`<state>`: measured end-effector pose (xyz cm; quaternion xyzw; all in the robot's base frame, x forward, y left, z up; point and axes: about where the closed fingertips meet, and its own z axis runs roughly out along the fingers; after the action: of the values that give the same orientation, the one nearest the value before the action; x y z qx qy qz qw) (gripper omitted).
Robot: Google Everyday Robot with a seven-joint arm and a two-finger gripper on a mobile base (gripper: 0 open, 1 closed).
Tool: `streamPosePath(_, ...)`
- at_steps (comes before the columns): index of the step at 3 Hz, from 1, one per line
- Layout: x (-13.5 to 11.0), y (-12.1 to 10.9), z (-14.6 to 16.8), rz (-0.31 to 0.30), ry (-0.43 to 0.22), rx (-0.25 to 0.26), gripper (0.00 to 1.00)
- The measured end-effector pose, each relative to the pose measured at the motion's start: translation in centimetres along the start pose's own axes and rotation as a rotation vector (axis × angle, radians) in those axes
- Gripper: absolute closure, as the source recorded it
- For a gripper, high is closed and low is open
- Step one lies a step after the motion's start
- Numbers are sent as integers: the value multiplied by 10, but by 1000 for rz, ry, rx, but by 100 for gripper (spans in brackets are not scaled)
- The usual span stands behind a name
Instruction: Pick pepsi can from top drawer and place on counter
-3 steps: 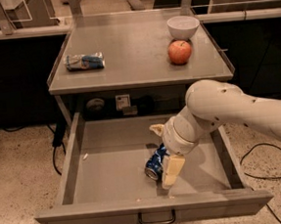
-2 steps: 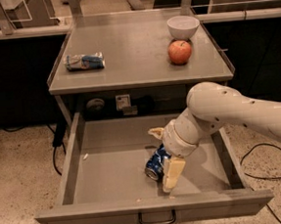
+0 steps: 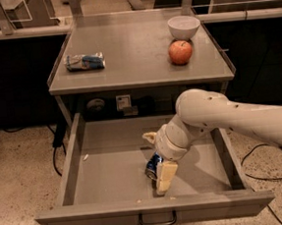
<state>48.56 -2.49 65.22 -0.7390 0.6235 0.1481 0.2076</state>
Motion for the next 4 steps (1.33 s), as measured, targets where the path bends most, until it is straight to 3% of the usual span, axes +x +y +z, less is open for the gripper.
streamPosePath(1, 0, 2, 4, -50, 27, -11, 0)
streamPosePath(2, 20, -14, 23, -146, 127, -21, 0)
streamPosePath(3, 29, -16, 25, -149, 134, -26, 0)
streamPosePath(4, 29, -16, 25, -149, 134, -26, 19)
